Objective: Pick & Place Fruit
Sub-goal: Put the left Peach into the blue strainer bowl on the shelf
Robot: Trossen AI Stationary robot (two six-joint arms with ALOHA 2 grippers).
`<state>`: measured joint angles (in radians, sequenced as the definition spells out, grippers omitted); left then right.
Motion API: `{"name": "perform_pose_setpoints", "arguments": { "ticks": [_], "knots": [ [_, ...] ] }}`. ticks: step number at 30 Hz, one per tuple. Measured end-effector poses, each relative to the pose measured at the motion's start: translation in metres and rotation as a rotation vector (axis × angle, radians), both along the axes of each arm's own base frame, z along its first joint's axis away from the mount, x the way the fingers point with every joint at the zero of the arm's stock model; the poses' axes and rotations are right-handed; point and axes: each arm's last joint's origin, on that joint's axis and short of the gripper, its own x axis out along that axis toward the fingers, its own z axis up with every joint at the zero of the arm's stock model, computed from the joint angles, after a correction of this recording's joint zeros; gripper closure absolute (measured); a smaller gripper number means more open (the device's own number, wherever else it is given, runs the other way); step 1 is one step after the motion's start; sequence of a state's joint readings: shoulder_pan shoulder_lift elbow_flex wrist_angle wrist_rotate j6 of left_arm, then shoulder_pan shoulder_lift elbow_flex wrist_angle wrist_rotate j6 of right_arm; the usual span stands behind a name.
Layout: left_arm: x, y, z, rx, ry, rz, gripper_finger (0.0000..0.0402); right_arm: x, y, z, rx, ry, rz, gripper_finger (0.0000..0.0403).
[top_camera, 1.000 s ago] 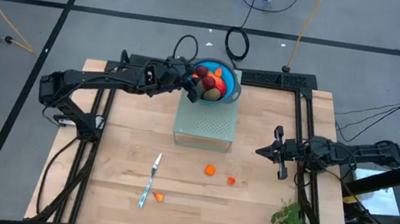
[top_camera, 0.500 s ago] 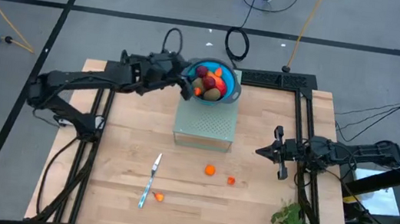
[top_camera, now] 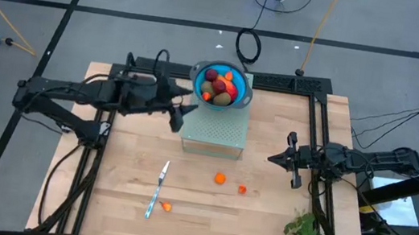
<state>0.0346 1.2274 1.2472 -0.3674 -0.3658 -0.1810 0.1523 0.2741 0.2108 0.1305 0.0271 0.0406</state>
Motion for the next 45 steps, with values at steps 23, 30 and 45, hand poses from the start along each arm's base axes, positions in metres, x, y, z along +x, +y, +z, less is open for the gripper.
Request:
{"name": "perform_pose_setpoints", "arguments": {
  "ticks": [23, 30, 45],
  "knots": [
    [0.007, -0.104, -0.031, -0.700, -0.037, 0.017, 0.0158, 0.000, 0.000, 0.000, 0.000, 0.000, 0.001, 0.0403],
    [0.022, -0.137, -0.060, -0.922, 0.029, 0.090, 0.0158, 0.000, 0.000, 0.000, 0.000, 0.001, 0.001, 0.0403],
    [0.031, -0.192, -0.126, -1.239, 0.280, 0.334, 0.0158, 0.000, 0.000, 0.000, 0.000, 0.001, 0.002, 0.0403]
  ]
}}
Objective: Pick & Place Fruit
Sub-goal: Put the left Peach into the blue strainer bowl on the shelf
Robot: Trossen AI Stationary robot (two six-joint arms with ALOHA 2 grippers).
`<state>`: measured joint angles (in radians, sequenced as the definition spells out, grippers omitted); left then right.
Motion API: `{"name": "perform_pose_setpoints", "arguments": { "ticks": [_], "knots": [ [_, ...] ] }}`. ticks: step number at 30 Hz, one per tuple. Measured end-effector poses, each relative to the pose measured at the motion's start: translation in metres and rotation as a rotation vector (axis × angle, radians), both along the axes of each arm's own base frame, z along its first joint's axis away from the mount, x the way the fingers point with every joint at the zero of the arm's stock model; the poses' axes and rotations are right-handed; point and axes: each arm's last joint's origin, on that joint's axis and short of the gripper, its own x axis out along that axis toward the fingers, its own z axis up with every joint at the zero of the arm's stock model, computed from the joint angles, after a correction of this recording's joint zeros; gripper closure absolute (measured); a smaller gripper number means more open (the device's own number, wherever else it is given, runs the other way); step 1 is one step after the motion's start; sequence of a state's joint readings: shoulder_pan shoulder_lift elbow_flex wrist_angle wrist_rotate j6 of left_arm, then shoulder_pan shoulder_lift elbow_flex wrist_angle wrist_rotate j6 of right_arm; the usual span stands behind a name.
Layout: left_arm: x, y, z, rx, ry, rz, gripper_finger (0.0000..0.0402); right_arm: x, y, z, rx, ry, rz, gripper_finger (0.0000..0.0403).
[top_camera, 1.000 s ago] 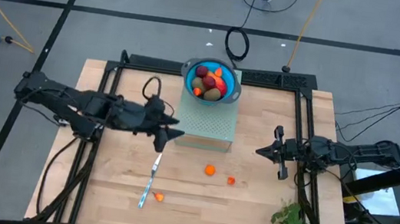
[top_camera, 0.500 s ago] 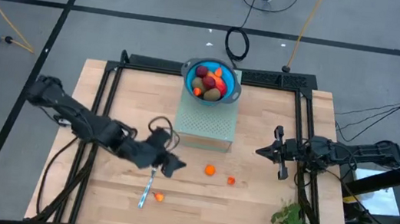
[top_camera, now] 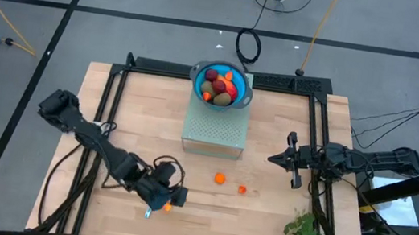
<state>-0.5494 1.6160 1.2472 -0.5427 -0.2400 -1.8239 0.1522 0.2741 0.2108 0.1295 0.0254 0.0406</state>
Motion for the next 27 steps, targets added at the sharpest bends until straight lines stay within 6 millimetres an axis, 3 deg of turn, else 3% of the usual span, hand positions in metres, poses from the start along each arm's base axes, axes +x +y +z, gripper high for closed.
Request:
{"name": "perform_pose_setpoints", "arguments": {
  "ticks": [6, 16, 27],
  "knots": [
    [-0.002, -0.015, -0.025, -0.151, 0.199, 0.019, 0.0158, 0.000, 0.000, 0.000, 0.000, 0.000, 0.000, 0.0403],
    [-0.009, -0.021, -0.034, -0.172, 0.301, 0.040, 0.0158, 0.000, 0.000, 0.000, 0.000, 0.000, 0.000, 0.0403],
    [-0.018, -0.016, -0.039, 0.285, 0.268, -0.560, 0.0158, 0.000, 0.000, 0.000, 0.000, 0.000, 0.000, 0.0403]
  ]
}}
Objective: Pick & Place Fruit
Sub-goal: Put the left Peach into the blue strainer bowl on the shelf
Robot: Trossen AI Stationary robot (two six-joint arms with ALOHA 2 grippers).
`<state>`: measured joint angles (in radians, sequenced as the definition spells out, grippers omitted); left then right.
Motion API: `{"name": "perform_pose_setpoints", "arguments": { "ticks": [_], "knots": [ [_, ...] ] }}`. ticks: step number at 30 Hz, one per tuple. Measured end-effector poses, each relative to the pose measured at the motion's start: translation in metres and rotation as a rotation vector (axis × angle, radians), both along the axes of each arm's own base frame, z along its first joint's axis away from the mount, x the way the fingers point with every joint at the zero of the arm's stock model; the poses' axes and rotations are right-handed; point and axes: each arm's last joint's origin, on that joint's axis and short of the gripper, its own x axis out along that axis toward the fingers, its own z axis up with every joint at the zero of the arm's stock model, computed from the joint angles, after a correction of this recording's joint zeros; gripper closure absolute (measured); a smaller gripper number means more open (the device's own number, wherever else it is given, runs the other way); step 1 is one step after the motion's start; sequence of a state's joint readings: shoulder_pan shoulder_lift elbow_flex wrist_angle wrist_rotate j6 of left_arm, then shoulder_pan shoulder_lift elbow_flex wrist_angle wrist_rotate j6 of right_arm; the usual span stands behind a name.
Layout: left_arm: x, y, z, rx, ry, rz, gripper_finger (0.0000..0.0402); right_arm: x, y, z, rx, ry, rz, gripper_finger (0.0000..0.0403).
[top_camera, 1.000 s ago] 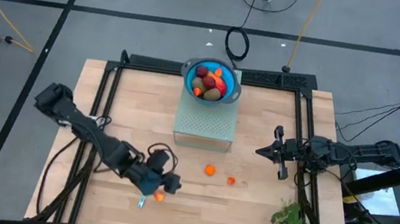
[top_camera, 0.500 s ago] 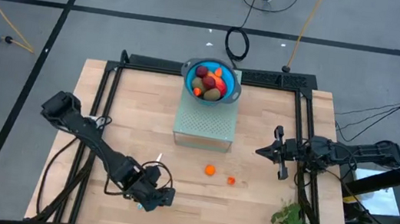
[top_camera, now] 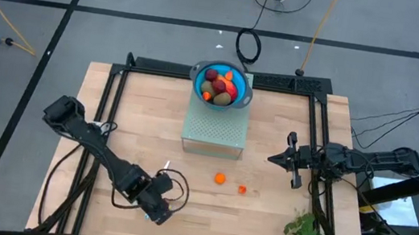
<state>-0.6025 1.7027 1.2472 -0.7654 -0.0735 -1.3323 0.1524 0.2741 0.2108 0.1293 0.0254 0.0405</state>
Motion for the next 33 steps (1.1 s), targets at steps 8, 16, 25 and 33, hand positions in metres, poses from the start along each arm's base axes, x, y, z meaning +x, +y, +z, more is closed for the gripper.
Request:
{"name": "perform_pose_setpoints", "arguments": {
  "ticks": [8, 16, 25, 33],
  "knots": [
    [-0.001, -0.008, 0.002, 0.255, -0.148, -0.603, 0.0158, 0.000, 0.000, 0.000, 0.000, 0.000, 0.000, 0.0403],
    [0.000, -0.008, 0.001, 0.333, -0.171, -0.801, 0.0158, 0.000, 0.000, 0.000, 0.000, 0.000, 0.000, 0.0403],
    [0.013, -0.008, -0.025, 0.340, -0.115, -0.809, 0.0158, 0.000, 0.000, -0.001, -0.001, 0.007, 0.000, 0.0403],
    [0.020, -0.011, -0.058, 0.362, -0.015, -0.847, 0.0158, 0.000, 0.000, -0.001, -0.001, 0.009, 0.000, 0.0403]
  ]
}}
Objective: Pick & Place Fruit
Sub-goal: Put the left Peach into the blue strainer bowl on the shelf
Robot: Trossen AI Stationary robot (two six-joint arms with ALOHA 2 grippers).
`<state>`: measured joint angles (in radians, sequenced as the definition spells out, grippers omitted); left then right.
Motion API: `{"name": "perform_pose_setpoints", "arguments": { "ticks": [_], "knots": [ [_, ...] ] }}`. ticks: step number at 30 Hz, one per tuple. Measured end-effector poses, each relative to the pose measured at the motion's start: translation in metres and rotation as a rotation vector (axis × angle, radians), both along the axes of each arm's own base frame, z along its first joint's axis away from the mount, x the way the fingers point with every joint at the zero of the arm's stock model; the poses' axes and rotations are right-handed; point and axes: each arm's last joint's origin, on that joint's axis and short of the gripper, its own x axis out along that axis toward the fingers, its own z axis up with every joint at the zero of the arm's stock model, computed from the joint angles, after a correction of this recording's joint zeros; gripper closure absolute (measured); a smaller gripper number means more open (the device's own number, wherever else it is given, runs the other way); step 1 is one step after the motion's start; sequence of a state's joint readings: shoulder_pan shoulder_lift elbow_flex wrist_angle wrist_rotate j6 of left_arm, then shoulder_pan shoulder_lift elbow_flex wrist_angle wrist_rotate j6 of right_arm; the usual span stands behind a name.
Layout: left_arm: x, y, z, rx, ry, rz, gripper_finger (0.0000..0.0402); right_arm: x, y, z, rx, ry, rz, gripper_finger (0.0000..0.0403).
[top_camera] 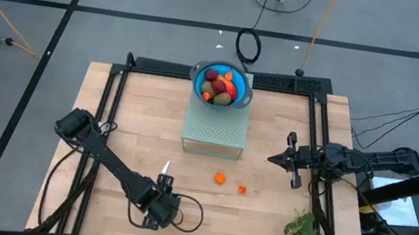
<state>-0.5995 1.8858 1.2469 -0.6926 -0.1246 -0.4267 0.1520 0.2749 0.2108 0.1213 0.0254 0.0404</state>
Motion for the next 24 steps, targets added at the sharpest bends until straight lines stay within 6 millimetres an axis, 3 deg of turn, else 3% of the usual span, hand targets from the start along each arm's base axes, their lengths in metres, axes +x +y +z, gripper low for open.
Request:
{"name": "perform_pose_setpoints", "arguments": {
  "ticks": [8, 24],
  "knots": [
    [0.003, -0.003, -0.018, 0.005, 0.043, -0.018, 0.0158, 0.000, 0.000, 0.000, 0.000, 0.001, 0.000, 0.0403],
    [0.008, -0.003, -0.017, -0.006, 0.004, -0.054, 0.0158, 0.000, 0.000, 0.000, -0.011, -0.001, 0.000, 0.0403]
  ]
}}
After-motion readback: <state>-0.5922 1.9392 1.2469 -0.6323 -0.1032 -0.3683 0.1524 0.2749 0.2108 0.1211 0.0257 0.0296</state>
